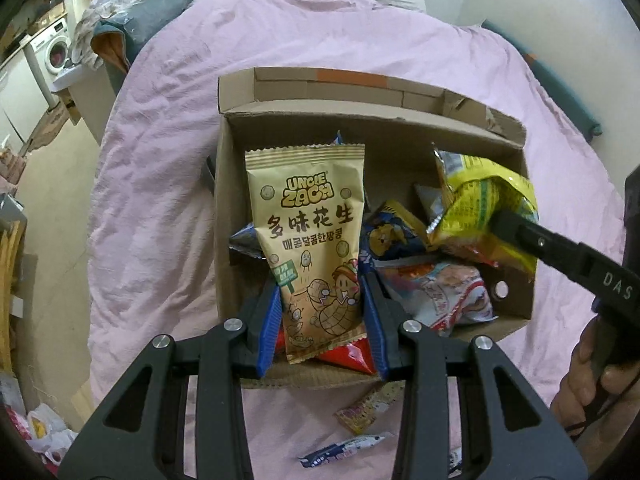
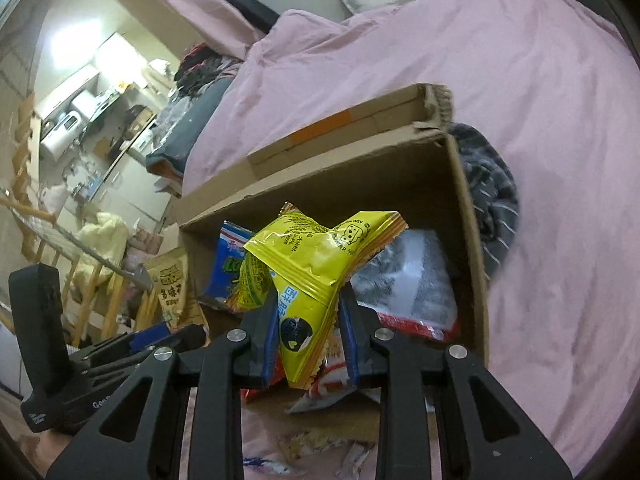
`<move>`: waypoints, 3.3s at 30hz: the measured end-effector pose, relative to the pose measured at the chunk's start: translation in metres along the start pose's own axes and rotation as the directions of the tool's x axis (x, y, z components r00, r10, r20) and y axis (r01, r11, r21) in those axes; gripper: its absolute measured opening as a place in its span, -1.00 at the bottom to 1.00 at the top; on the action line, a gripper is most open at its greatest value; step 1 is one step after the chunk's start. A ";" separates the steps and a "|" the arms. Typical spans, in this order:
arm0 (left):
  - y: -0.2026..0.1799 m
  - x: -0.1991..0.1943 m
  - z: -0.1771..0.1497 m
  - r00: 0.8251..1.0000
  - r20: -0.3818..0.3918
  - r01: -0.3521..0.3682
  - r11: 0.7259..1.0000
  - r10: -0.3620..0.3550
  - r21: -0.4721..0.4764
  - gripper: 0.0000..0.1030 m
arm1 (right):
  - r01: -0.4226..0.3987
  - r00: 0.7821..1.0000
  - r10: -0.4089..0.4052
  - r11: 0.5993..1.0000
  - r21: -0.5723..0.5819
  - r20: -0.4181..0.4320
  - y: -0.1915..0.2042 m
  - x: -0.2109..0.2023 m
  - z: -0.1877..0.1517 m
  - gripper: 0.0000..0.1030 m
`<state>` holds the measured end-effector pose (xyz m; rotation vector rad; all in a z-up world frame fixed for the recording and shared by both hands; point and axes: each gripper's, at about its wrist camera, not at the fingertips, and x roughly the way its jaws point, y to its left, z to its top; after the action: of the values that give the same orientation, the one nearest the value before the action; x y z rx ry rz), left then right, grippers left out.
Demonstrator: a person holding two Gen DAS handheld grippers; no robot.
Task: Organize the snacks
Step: 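Carry both bags into the box and open both grippers to release them, then withdraw both grippers and move the right gripper to the red-white cake packet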
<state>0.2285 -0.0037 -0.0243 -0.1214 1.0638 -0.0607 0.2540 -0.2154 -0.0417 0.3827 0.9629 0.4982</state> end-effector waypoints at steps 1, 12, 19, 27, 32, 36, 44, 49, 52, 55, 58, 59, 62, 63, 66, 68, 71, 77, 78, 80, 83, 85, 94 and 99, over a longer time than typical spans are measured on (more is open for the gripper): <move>0.000 0.002 -0.001 1.000 -0.005 0.005 1.000 -0.005 -0.001 -0.34 | -0.003 1.000 0.003 1.000 0.000 -0.010 -0.001 0.004 0.000 -0.45; -0.002 0.000 -0.001 0.999 0.001 0.043 0.999 -0.043 -0.030 -0.33 | -0.021 1.000 0.021 1.000 0.016 -0.003 -0.004 0.002 0.002 -0.40; 0.000 -0.002 -0.001 0.999 0.007 0.034 0.999 -0.034 -0.038 -0.32 | -0.075 0.997 0.078 0.993 0.092 -0.027 -0.014 0.008 0.000 -0.39; 0.001 -0.002 -0.001 1.000 0.004 0.028 0.999 -0.028 -0.026 -0.32 | -0.088 0.996 0.088 0.994 0.071 -0.005 -0.007 0.004 0.001 0.03; -0.001 0.002 -0.001 0.999 -0.019 0.036 0.999 -0.037 -0.034 -0.30 | -0.098 0.995 0.095 0.991 0.094 0.031 -0.008 -0.001 0.003 0.54; -0.004 0.001 -0.002 0.999 -0.018 0.027 1.000 -0.027 -0.011 0.15 | -0.093 0.995 0.090 0.990 0.103 0.030 -0.011 -0.002 0.004 0.56; -0.003 -0.004 -0.002 0.999 0.005 0.037 0.999 -0.037 -0.017 0.43 | -0.069 0.997 0.066 0.992 0.103 0.032 -0.013 0.000 0.003 0.60; 0.003 -0.006 -0.001 0.999 0.019 0.039 0.998 -0.038 -0.044 0.43 | -0.025 0.999 0.021 0.996 0.088 0.044 -0.013 -0.002 0.002 0.83; 0.007 -0.010 -0.002 0.998 0.041 0.041 0.998 -0.038 -0.057 0.43 | 0.014 0.998 -0.017 0.998 0.061 0.052 -0.010 -0.005 0.002 1.00; 0.013 -0.021 -0.004 0.994 0.102 0.038 0.996 -0.030 -0.077 0.43 | 0.033 0.997 -0.035 0.999 0.028 0.072 -0.006 -0.011 0.000 1.00; 0.019 -0.029 -0.004 0.991 0.134 0.026 0.995 -0.013 -0.096 0.43 | 0.047 0.995 -0.048 0.999 0.008 0.084 -0.003 -0.017 -0.001 1.00; 0.021 -0.031 -0.005 0.990 0.139 0.026 0.994 -0.012 -0.103 0.43 | 0.050 0.995 -0.050 0.999 0.003 0.089 -0.001 -0.020 -0.002 1.00; 0.024 -0.032 -0.007 0.991 0.137 0.019 0.994 -0.004 -0.108 0.43 | 0.066 0.993 -0.065 0.998 -0.008 0.100 0.003 -0.029 -0.007 1.00; 0.024 -0.032 -0.008 0.992 0.129 0.018 0.994 -0.004 -0.104 0.43 | 0.068 0.992 -0.067 0.998 -0.010 0.103 0.004 -0.032 -0.008 1.00; 0.026 -0.036 -0.012 0.992 0.123 0.034 0.993 -0.020 -0.111 0.43 | 0.077 0.991 -0.073 0.997 -0.029 0.114 0.011 -0.043 -0.015 1.00; 0.025 -0.043 -0.016 0.990 0.136 0.035 0.993 -0.020 -0.108 0.43 | 0.089 0.989 -0.082 0.995 -0.051 0.126 0.016 -0.051 -0.021 1.00; 0.020 -0.056 -0.023 0.986 0.166 0.032 0.996 -0.017 -0.086 0.68 | 0.107 0.987 -0.098 0.992 -0.062 0.125 0.021 -0.060 -0.033 1.00; 0.017 -0.069 -0.046 0.987 0.162 0.017 0.998 -0.008 -0.052 0.82 | 0.150 0.984 -0.143 0.987 -0.061 0.102 0.023 -0.074 -0.060 1.00; 0.017 -0.070 -0.051 0.988 0.156 0.008 0.999 0.000 -0.049 0.82 | 0.150 0.985 -0.144 0.987 -0.055 0.098 0.022 -0.075 -0.065 1.00; 0.019 -0.071 -0.057 0.990 0.144 0.004 0.999 0.003 -0.049 0.82 | 0.151 0.985 -0.147 0.988 -0.040 0.088 0.019 -0.079 -0.072 1.00; 0.024 -0.072 -0.069 0.992 0.126 -0.007 0.998 0.014 -0.057 0.82 | 0.162 0.984 -0.160 0.986 -0.024 0.083 0.017 -0.086 -0.081 1.00; 0.028 -0.072 -0.074 0.994 0.109 -0.016 0.998 0.023 -0.066 0.82 | 0.170 0.983 -0.168 0.985 -0.017 0.079 0.016 -0.089 -0.085 1.00; 0.038 -0.059 -0.099 1.000 0.004 -0.009 0.993 0.010 -0.120 0.82 | 0.229 0.973 -0.228 0.974 0.000 -0.035 -0.008 -0.093 -0.117 1.00; 0.034 -0.053 -0.100 1.000 -0.028 0.000 0.991 -0.004 -0.137 0.82 | 0.261 0.945 -0.262 0.965 -0.031 -0.194 -0.023 -0.078 -0.136 1.00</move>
<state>0.1148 0.0286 -0.0306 -0.2461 1.0960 0.0090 0.1063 -0.2662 -0.0713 0.1980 1.1848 0.2990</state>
